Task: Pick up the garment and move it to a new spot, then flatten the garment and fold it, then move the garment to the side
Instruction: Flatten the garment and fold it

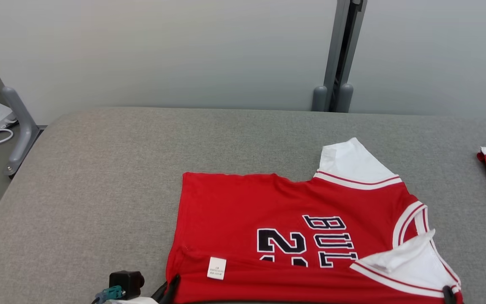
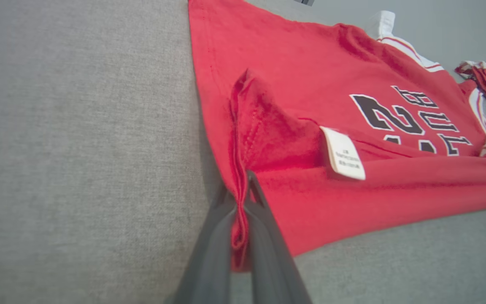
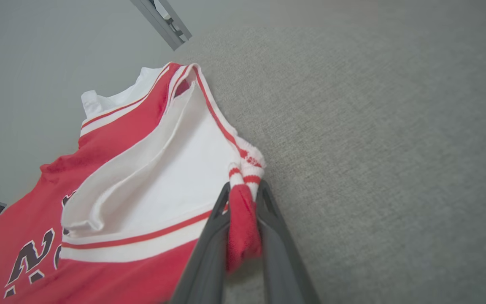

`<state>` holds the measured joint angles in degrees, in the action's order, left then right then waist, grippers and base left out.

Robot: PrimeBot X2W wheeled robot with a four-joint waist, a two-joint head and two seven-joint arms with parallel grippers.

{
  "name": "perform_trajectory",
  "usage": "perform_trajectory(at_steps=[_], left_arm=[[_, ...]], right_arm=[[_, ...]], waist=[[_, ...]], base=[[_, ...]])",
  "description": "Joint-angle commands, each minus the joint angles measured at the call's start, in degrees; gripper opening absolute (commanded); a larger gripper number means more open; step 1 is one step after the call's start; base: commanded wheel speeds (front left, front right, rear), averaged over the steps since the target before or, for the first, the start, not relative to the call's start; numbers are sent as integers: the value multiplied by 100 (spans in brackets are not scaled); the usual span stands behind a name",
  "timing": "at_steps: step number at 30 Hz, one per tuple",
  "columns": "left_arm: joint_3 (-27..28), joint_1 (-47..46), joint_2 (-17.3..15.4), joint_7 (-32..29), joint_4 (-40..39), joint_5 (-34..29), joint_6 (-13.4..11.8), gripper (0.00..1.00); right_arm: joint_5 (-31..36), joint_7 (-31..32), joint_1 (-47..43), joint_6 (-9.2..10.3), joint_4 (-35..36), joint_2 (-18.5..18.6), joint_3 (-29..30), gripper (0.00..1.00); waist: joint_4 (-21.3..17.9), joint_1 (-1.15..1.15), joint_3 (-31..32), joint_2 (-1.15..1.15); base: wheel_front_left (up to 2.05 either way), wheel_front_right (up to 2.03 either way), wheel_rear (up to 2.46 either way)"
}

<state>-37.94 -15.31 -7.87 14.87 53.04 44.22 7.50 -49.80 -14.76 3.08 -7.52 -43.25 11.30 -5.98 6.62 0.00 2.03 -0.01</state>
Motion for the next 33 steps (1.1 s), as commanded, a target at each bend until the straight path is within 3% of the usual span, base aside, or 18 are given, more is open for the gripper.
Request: perform_trajectory(at_steps=[1,13,14,15,16,17,26,33], left_arm=[[11,64,-107,6,41,66,-3,0],[-215,174,-198,-168,84,289,-3,0],[-235,170,-208,-205,92,297,-3,20],[-248,162,-219,-216,94,301,-3,45],[-260,154,-230,-231,93,312,-3,83],[-262,142,-247,-228,98,316,-3,100],[453,-119,-451,25,-411,361,-330,100],[1615,201,-377,30,-1705,-350,-585,100]], right_arm=[[25,-54,-98,6,29,36,65,0],[128,125,-534,5,253,-269,245,0],[79,132,-530,5,289,-282,293,7],[71,131,-525,5,342,-273,331,69],[30,163,-534,5,380,-285,371,100],[21,200,-544,5,421,-288,393,100],[620,29,-244,3,1057,20,692,100],[1348,-46,173,3,1733,-13,744,100]], waist=[[44,0,22,1],[119,0,75,1],[119,0,73,1],[122,0,71,1],[126,0,68,1],[129,0,66,1],[138,0,54,1],[28,0,-19,1]], base=[[0,0,0],[0,0,0],[0,0,0],[0,0,0],[0,0,0],[0,0,0],[0,0,0],[0,0,0]])
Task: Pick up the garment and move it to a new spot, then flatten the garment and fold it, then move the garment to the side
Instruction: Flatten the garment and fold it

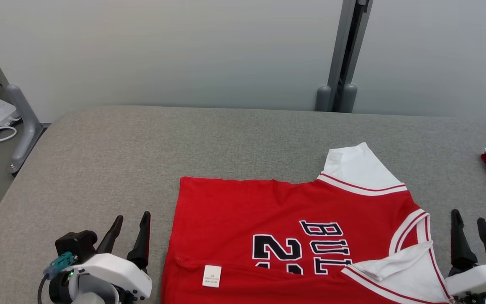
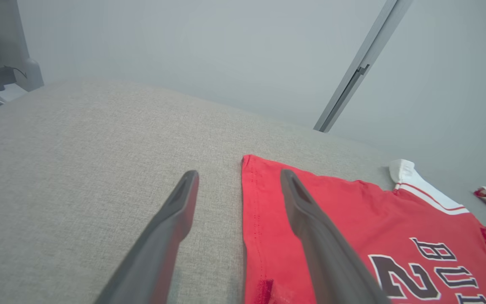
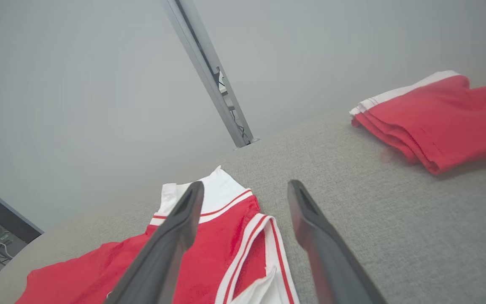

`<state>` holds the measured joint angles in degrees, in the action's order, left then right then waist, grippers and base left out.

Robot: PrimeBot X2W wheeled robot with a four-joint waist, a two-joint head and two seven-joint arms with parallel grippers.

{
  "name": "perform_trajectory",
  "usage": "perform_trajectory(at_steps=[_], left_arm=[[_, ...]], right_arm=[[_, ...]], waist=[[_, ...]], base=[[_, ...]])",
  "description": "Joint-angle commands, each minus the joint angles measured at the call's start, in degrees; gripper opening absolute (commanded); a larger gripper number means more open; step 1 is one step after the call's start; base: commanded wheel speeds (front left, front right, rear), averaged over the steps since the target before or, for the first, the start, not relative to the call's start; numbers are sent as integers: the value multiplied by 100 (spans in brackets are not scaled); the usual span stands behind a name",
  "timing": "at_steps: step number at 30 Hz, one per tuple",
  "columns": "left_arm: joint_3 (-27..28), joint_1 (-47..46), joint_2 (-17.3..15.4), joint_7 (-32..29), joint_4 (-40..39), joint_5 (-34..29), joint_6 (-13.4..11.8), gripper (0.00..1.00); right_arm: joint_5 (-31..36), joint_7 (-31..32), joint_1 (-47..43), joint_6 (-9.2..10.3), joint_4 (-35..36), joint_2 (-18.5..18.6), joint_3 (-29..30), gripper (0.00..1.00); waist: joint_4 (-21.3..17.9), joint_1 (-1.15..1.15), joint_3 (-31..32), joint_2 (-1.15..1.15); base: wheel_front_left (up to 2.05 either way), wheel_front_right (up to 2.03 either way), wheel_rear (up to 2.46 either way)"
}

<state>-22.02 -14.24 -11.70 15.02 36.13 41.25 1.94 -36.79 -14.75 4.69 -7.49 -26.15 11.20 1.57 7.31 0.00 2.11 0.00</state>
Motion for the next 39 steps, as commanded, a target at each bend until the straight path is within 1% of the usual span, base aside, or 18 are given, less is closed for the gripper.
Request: perform_trajectory(at_steps=[1,4,7,11,13,18,24,32,39], left_arm=[[159,153,47,9,-114,-159,-38,100],[370,207,166,11,-200,-451,46,100],[482,115,193,11,-147,-611,75,100],[645,-224,211,11,222,-892,-19,100],[640,-497,176,12,504,-1001,-18,100],[575,-1260,18,12,1183,-1206,147,100],[505,-1987,-89,12,1887,-1330,308,100],[196,-2610,-165,-64,2775,-1508,448,100],[99,-2972,-103,-58,3213,-1484,499,100]], right_arm=[[170,-46,62,0,99,4,-51,100],[588,-41,166,0,229,60,-170,100],[685,-42,244,0,324,-3,-157,100],[790,-43,335,0,521,-81,-118,100],[814,-44,400,0,661,-136,-165,100],[877,-44,485,0,944,-210,-231,100],[838,-44,571,0,1123,-338,-235,100],[761,-45,642,0,1217,-387,-294,100],[798,-44,679,0,1206,-414,-330,100]], waist=[[-75,0,-50,0],[-152,0,-131,0],[-237,0,-248,0],[-443,0,-605,0],[-565,0,-810,0],[-854,0,-1279,0],[-1100,0,-1576,0],[-1214,0,-1764,0],[-1234,0,-1872,0]], base=[[0,0,0],[0,0,0],[0,0,0],[0,0,0],[0,0,0],[0,0,0],[0,0,0],[0,0,0],[0,0,0]])
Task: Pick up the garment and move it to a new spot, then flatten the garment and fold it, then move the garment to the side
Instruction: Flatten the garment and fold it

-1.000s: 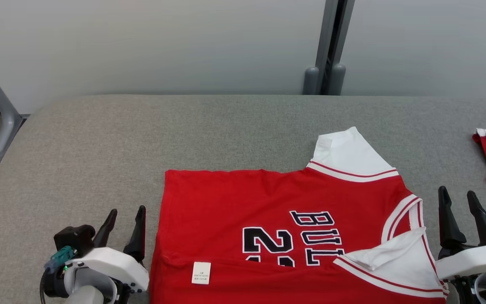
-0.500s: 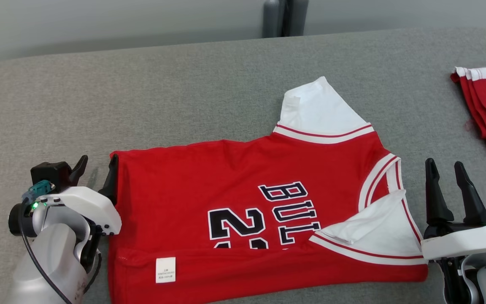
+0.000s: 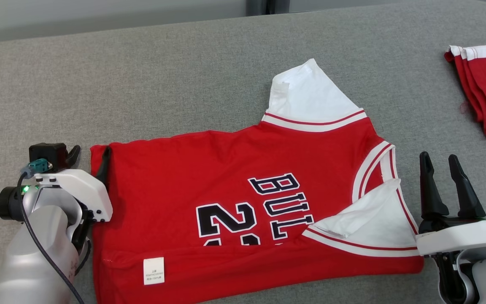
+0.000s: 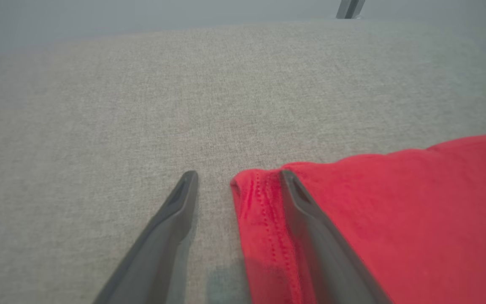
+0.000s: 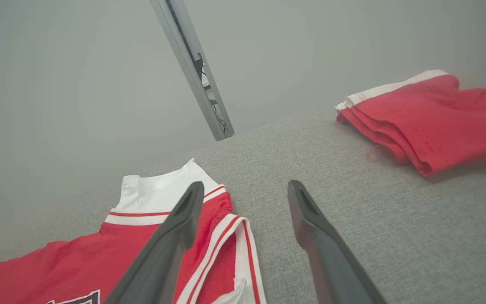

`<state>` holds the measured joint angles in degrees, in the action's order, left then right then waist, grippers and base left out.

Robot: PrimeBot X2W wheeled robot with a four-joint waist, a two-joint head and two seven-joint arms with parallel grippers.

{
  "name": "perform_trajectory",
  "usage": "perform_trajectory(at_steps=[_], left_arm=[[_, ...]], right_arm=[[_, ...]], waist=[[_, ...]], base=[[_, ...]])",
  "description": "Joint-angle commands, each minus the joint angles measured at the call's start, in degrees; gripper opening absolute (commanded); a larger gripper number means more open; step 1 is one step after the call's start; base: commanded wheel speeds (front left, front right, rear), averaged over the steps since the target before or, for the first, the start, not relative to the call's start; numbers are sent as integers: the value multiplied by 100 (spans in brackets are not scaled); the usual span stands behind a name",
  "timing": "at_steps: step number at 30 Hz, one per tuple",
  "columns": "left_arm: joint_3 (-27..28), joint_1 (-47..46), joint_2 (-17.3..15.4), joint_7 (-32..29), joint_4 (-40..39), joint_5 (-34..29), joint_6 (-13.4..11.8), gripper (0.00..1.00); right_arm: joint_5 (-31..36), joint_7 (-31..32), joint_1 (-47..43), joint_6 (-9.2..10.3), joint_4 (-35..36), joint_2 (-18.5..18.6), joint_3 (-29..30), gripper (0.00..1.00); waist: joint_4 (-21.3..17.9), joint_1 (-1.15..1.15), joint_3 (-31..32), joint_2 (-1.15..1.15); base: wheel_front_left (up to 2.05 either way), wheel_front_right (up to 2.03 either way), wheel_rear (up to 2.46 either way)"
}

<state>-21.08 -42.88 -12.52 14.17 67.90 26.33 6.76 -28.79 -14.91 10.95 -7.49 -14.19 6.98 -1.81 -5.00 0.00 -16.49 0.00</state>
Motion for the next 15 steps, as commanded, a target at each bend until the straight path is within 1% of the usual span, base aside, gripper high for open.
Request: perform_trajectory(at_steps=[1,2,3,4,5,11,13,15], left_arm=[[-2,-133,-7,40,66,25,22,100],[-9,-145,10,46,107,42,33,100],[-31,-159,17,41,145,47,33,94],[-52,-178,27,46,178,45,44,44],[-71,-199,37,49,201,51,50,0],[-96,-245,97,84,136,138,63,0],[-104,-236,153,97,-12,170,66,0],[-93,-181,220,104,-333,196,70,0]], right_arm=[[-12,-29,54,0,10,5,3,100],[-34,-28,58,0,11,2,-3,100],[-46,-28,64,0,12,5,-6,100],[-48,-29,67,0,11,11,-8,100],[-51,-28,69,0,6,19,-6,100],[-3,-28,126,0,-20,106,54,100],[25,-29,215,0,-49,172,46,100],[63,-29,353,0,-154,262,7,100]], waist=[[-2,0,-22,0],[-2,0,-30,0],[-2,0,-39,0],[-1,0,-45,0],[6,0,-48,0],[174,0,-62,0],[307,0,-71,0],[481,0,-86,0]], base=[[0,0,0],[0,0,0],[0,0,0],[0,0,0],[0,0,0],[0,0,0],[0,0,0],[0,0,0]])
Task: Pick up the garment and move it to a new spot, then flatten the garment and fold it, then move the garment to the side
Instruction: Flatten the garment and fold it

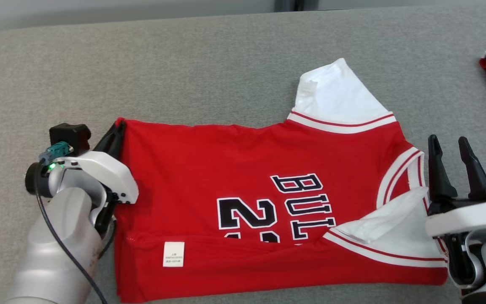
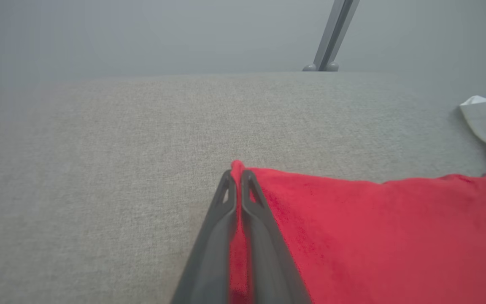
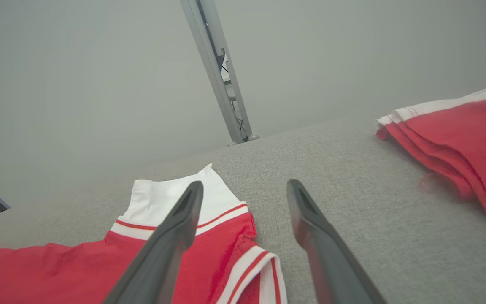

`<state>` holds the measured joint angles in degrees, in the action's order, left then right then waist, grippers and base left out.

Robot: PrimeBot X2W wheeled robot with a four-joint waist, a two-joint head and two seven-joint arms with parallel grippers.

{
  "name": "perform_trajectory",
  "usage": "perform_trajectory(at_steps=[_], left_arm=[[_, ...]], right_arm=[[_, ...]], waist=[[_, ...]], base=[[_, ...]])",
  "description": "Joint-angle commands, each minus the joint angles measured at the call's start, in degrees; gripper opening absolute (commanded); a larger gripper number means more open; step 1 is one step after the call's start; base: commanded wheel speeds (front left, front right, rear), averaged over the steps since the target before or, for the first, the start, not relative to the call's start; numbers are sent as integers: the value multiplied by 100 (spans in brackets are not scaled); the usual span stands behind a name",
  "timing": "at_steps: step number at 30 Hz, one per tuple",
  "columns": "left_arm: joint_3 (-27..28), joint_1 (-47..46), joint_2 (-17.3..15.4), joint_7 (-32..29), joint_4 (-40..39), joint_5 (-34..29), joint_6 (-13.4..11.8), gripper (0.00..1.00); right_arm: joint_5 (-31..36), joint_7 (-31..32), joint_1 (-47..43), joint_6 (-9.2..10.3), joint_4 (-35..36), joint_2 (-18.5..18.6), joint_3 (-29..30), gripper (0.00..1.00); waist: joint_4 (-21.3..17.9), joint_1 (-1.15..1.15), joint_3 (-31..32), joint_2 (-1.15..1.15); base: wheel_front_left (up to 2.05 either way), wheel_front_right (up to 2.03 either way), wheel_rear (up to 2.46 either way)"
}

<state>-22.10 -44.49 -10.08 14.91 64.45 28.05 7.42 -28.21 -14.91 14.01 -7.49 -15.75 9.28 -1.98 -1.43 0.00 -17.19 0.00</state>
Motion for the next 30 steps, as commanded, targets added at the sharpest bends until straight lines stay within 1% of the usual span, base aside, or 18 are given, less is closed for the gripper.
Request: perform_trajectory(at_steps=[1,5,10,12,13,16,19,23,27,30], left_arm=[[-3,77,14,30,-180,18,5,0],[-132,384,140,28,-880,-48,7,0],[-358,628,368,29,-1389,-100,8,0],[-453,652,430,29,-1491,-102,8,0],[-550,644,487,29,-1573,-95,8,0],[-697,592,585,30,-1665,-78,9,0],[-831,512,632,30,-1733,-35,9,0],[-966,462,674,30,-1793,33,9,0],[-1053,384,694,30,-1822,90,9,0],[-1085,372,701,30,-1833,127,9,0]], right_arm=[[13,-28,162,0,-79,77,-24,100],[122,257,826,0,-536,311,-217,100],[-40,965,1907,0,-1405,526,-423,100],[-159,1230,2344,0,-1833,572,-470,100],[-150,1437,2764,0,-2273,691,-497,100],[-42,1678,3316,0,-2959,883,-582,100],[73,1792,3779,0,-3579,1030,-636,100],[155,1913,4192,0,-4258,1106,-694,100],[192,1992,4463,0,-4727,1144,-774,100],[215,1941,4605,0,-4963,1134,-847,100]], waist=[[216,0,-16,0],[623,0,-34,0],[1087,0,-113,0],[1251,0,-164,0],[1395,0,-227,0],[1594,0,-333,0],[1740,0,-437,0],[1847,0,-535,0],[1883,0,-595,0],[1878,0,-636,0]], base=[[0,0,0],[0,0,0],[0,0,0],[0,0,0],[0,0,0],[0,0,0],[0,0,0],[0,0,0],[0,0,0],[0,0,0]])
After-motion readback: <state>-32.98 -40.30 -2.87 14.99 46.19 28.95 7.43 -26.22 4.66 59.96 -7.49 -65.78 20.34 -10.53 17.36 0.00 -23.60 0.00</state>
